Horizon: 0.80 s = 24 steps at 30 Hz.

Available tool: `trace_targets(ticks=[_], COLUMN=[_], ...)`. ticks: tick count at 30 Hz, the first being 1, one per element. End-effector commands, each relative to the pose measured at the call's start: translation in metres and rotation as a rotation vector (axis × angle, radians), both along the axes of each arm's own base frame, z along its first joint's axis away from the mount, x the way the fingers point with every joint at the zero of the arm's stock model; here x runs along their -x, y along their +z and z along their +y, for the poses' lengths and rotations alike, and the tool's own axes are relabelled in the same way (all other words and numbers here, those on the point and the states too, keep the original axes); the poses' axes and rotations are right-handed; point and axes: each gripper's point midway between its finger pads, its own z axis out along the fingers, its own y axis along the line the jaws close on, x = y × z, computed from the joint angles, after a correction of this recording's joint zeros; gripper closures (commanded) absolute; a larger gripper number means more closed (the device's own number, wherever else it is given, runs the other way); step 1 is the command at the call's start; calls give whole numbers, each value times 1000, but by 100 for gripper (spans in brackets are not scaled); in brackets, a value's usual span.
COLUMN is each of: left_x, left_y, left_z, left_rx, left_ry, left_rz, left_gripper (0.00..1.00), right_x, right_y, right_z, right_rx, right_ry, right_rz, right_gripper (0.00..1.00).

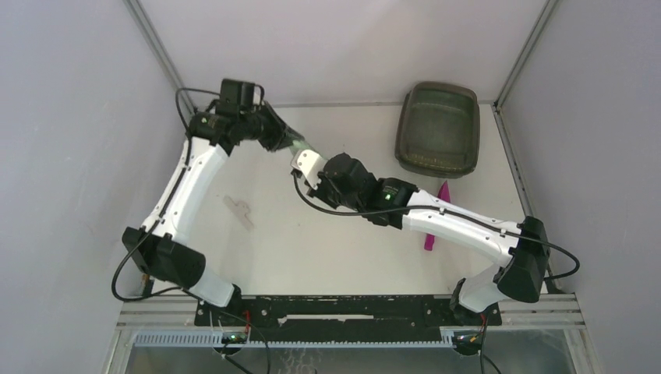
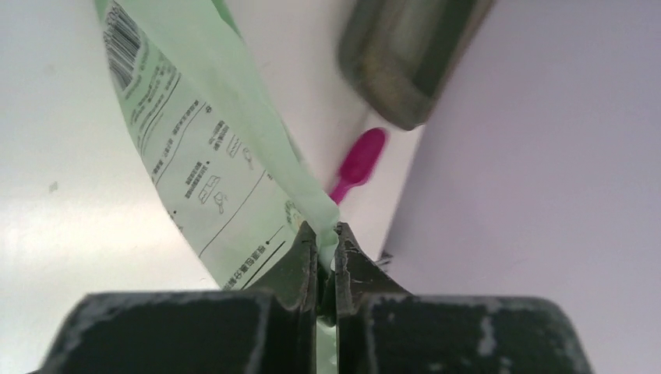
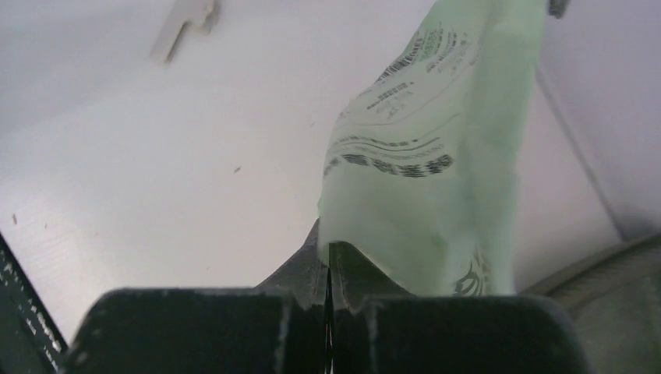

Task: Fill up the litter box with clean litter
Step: Open the cat litter bag at the center of the board.

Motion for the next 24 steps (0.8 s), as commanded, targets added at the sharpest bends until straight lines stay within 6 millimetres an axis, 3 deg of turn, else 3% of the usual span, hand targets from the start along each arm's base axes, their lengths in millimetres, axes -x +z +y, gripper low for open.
trace_targets(ticks=[1, 5, 8, 13, 17, 20, 24], left_x=[39, 71, 86, 84, 81, 85, 90], left_y=[-52, -114, -139, -121, -105, -100, -106], left_z=[-6, -18, -22, -6, 18, 30, 30], left_rx=[-52, -120, -99, -103, -111, -109, -107], left_ry=[-50, -85, -94, -58, -8, 8, -6], left_rz=[18, 101, 152, 103, 59, 37, 42], left_gripper=[100, 100, 100, 100, 100, 100, 100], right_x=[14, 10, 6, 1, 1, 3, -2], right_y=[-13, -43, -38, 7, 37, 44, 43], right_z=[-1, -12, -18, -41, -72, -91, -99], right_rx=[-99, -92, -118, -221, -314, -349, -376], right_ry=[12, -38, -64, -133, -207, -259, -327], right_rz=[70, 160, 172, 187, 221, 254, 315], right_gripper=[100, 97, 89, 50, 45, 45, 45])
